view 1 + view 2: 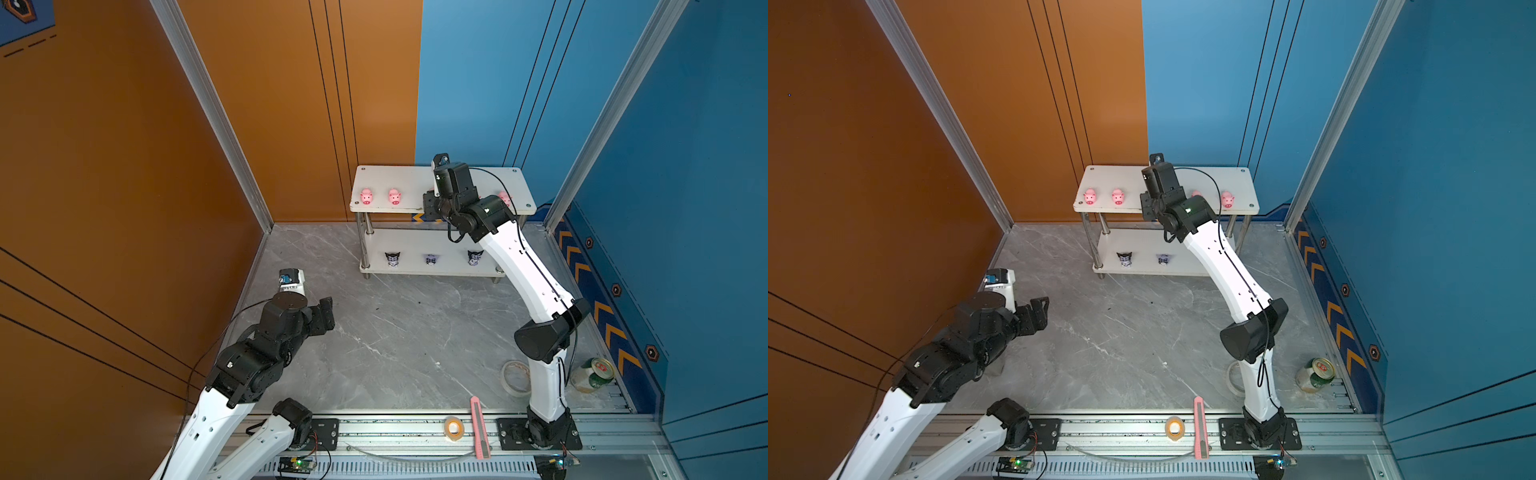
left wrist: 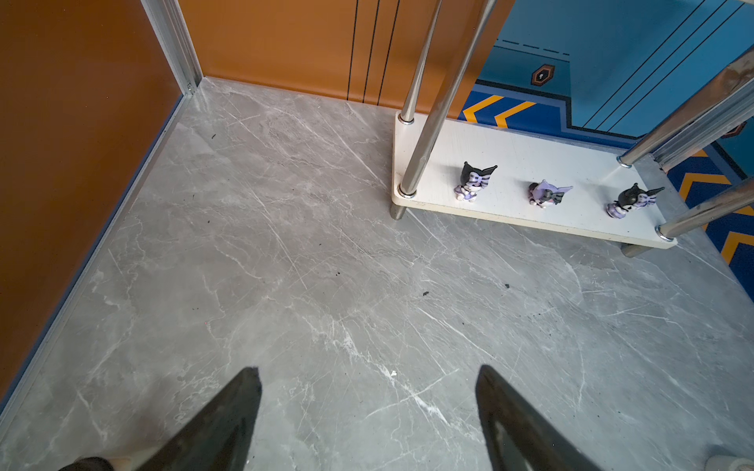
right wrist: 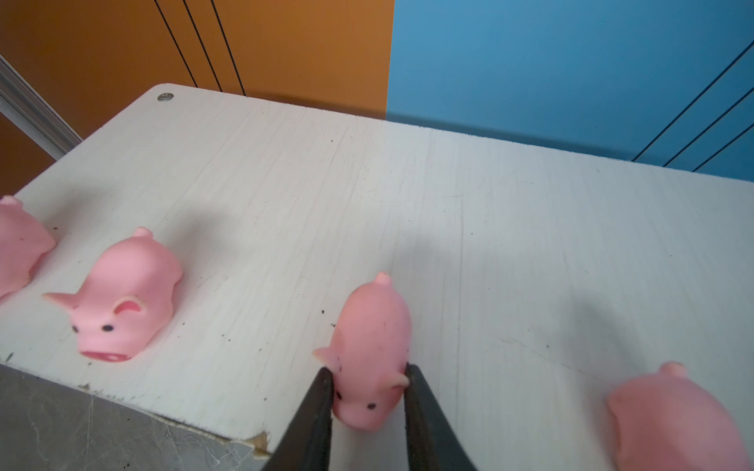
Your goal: Place and organize the plastic toys onto the shelf
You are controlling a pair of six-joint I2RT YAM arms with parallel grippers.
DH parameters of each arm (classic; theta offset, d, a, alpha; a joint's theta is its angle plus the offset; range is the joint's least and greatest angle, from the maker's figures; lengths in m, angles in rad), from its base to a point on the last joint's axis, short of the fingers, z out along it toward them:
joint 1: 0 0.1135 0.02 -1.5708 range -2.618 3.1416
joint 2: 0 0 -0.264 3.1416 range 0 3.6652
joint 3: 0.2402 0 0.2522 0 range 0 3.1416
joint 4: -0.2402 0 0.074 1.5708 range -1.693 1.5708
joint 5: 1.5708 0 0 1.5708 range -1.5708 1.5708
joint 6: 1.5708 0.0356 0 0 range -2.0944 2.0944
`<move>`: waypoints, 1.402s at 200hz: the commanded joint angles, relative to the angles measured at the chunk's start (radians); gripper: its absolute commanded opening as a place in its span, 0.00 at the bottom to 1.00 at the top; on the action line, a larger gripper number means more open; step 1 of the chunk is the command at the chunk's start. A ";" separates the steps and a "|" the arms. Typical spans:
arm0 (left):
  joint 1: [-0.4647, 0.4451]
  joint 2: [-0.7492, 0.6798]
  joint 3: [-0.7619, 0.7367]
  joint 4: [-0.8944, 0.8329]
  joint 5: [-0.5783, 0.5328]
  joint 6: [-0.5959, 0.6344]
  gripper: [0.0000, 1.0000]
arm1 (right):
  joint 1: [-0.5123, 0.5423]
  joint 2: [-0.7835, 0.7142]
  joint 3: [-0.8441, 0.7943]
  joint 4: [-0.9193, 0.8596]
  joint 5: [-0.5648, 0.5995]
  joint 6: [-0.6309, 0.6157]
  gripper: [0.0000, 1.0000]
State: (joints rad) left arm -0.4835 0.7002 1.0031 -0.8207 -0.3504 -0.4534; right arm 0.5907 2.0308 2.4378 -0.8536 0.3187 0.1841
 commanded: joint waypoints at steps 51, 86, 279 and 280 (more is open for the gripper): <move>0.019 0.000 -0.007 -0.012 0.031 0.010 0.84 | -0.014 -0.114 -0.060 -0.025 0.048 0.033 0.29; 0.022 0.005 -0.003 -0.012 0.036 0.007 0.85 | -0.023 -0.144 -0.100 -0.012 0.036 0.039 0.29; 0.030 0.010 -0.003 -0.012 0.042 0.004 0.85 | -0.040 -0.119 -0.148 0.013 -0.064 0.084 0.29; 0.030 0.009 -0.003 -0.011 0.043 0.004 0.85 | -0.040 -0.119 -0.148 0.013 -0.064 0.085 0.29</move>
State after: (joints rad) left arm -0.4675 0.7071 1.0023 -0.8207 -0.3279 -0.4538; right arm 0.5560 1.8988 2.2932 -0.8524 0.2577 0.2520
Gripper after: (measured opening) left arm 0.850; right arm 0.287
